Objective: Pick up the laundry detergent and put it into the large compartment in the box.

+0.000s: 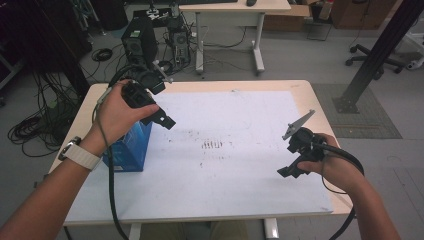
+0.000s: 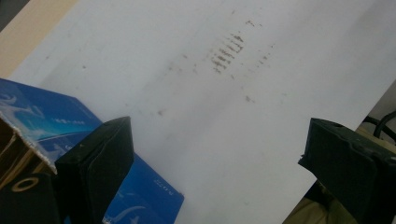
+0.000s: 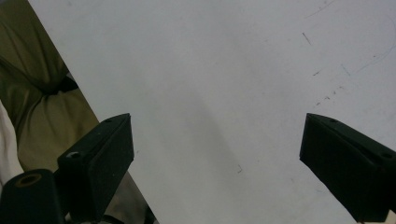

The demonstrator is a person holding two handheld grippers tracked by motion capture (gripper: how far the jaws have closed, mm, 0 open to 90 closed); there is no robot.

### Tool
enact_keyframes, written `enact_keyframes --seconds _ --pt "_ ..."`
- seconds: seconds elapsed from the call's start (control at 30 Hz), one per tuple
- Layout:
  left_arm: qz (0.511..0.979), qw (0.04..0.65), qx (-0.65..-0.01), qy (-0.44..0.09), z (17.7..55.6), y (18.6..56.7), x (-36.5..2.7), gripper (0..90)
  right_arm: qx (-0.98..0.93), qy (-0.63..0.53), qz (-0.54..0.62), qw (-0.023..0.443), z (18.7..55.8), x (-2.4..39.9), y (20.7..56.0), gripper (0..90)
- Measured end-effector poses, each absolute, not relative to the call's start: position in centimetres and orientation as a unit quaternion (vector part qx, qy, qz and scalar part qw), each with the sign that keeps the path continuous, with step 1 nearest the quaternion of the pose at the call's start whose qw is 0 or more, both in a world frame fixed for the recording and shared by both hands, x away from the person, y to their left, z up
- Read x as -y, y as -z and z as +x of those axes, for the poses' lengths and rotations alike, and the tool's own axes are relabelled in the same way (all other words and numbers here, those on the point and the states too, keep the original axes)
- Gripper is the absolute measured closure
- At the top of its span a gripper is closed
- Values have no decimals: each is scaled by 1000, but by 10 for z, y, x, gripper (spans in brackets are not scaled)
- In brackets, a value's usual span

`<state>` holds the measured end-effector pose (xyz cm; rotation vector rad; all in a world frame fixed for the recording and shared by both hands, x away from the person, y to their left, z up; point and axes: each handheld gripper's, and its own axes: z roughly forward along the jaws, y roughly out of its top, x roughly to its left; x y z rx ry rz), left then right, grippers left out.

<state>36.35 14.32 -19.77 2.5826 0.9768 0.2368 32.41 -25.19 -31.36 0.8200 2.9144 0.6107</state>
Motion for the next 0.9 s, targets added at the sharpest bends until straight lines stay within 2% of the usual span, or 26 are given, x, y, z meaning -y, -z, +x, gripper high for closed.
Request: enact_keyframes --seconds 0.9 --pt "931 170 -315 -75 359 213 -126 90 -943 -199 266 25 322 253 316 99"
